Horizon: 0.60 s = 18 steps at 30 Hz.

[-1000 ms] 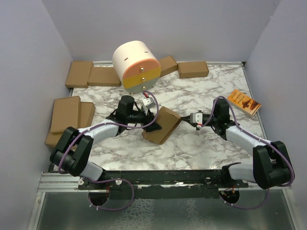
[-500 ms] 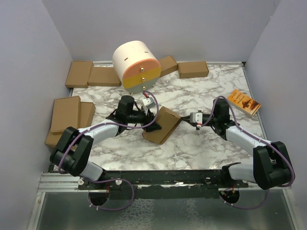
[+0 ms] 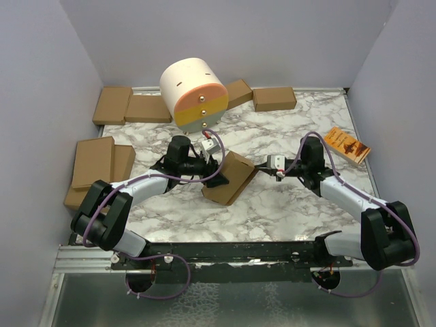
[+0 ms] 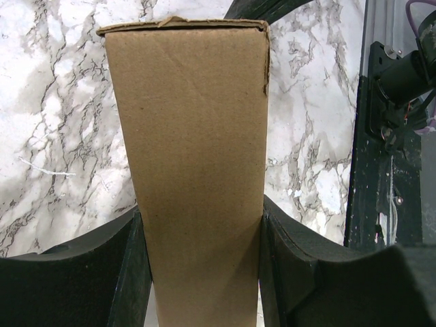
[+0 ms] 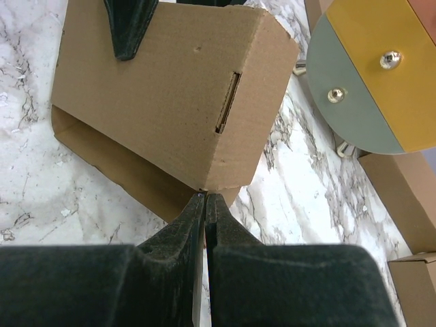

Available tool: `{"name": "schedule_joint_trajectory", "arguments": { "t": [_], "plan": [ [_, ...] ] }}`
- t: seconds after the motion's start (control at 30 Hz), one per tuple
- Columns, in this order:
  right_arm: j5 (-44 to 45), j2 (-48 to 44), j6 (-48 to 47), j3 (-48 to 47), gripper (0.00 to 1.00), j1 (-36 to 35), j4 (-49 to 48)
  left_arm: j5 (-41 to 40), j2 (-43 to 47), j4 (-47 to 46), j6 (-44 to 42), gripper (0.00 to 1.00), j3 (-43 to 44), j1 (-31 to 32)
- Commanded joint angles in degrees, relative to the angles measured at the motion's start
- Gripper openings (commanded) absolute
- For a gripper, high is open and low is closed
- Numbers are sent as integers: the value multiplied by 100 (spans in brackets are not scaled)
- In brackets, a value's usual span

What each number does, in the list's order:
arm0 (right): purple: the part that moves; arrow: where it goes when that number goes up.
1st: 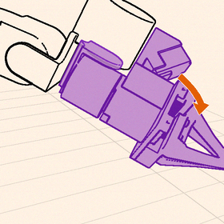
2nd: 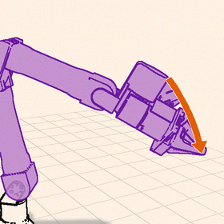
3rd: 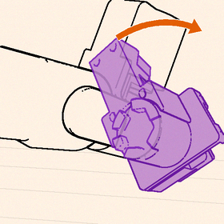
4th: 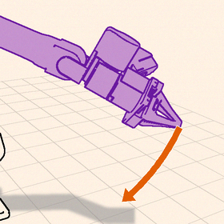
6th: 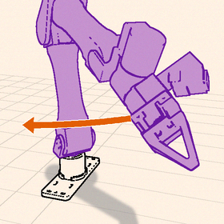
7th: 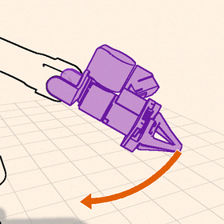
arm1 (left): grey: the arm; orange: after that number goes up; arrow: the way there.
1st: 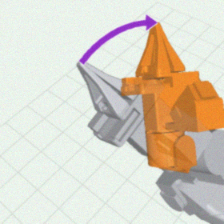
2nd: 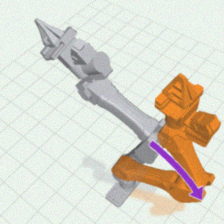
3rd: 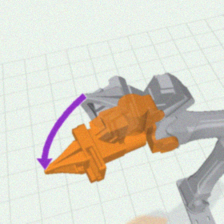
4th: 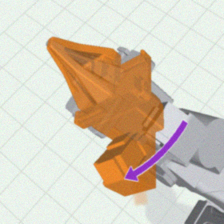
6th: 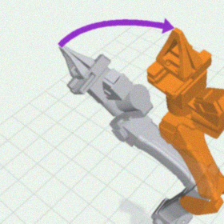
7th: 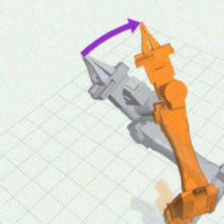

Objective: Fold the paper box

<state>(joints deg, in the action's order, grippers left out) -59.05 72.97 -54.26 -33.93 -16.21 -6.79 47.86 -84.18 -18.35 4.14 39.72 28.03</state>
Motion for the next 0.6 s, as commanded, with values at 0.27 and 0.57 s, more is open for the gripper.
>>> {"name": "schedule_joint_trajectory", "arguments": {
  "t": [0.27, 0.57],
  "plan": [
    [63, -289, 40, -395, 15, -53, 1055, -451, -16, 50, -233, 24, 62, -83],
    [-445, -384, 172, -764, 30, 417, 1938, -505, 7, 66, -208, 24, 66, -92]
  ]
}}
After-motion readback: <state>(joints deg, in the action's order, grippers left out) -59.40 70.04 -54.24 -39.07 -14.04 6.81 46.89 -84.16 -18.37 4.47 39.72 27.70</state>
